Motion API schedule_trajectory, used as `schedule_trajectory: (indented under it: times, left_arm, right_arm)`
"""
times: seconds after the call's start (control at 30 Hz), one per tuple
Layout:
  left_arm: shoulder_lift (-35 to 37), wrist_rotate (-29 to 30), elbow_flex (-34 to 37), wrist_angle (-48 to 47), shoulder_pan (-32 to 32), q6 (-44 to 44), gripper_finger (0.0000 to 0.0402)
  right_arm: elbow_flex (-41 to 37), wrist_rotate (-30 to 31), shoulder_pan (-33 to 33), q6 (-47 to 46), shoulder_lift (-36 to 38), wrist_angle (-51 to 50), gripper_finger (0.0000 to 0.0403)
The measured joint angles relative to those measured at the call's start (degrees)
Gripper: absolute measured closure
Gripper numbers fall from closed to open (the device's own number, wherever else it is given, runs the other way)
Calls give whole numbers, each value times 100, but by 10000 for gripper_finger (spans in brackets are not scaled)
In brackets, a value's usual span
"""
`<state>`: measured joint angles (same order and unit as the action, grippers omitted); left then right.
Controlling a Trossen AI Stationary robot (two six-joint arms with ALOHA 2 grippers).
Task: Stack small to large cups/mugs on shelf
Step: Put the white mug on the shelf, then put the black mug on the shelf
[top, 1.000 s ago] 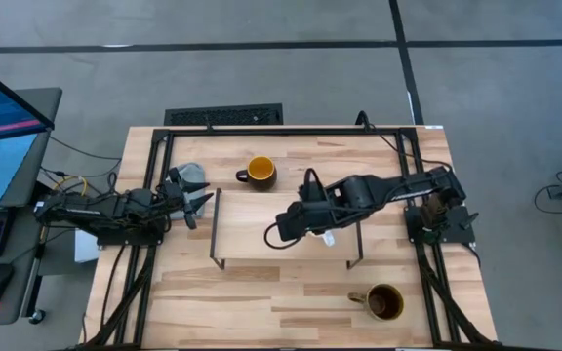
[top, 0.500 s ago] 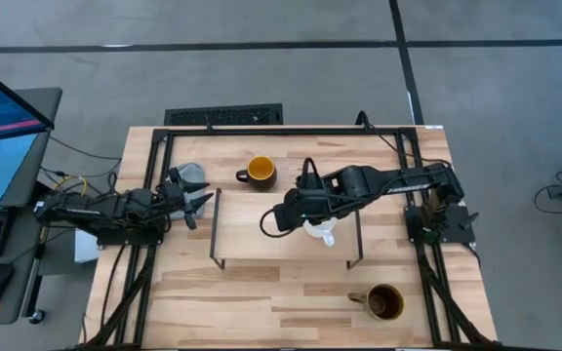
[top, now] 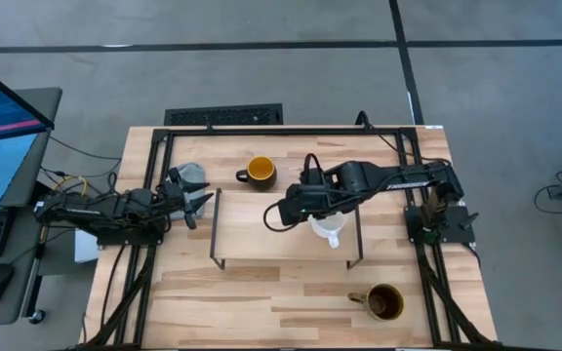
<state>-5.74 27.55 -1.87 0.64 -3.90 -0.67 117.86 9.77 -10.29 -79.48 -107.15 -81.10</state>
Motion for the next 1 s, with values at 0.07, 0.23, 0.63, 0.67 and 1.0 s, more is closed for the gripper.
schedule_trajectory:
  times: [0.07, 0.23, 0.63, 0.67, 1.0]
  left_arm:
    - [0, 2, 0, 0, -1, 0, 255]
    - [0, 1, 0, 0, -1, 0, 255]
    - [0, 2, 0, 0, 0, 0, 255]
    - [-1, 2, 0, 0, -1, 0, 255]
    - [0, 2, 0, 0, 0, 0, 255]
  right_arm:
    - [0, 57, -2, 3, 0, 0, 189]
    - [0, 62, 38, 43, 0, -32, 189]
    - [0, 824, 68, 363, -7, -33, 189]
    - [10, 956, 68, 472, 1, -29, 189]
    - [1264, 1761, 6, 3046, 46, -74, 189]
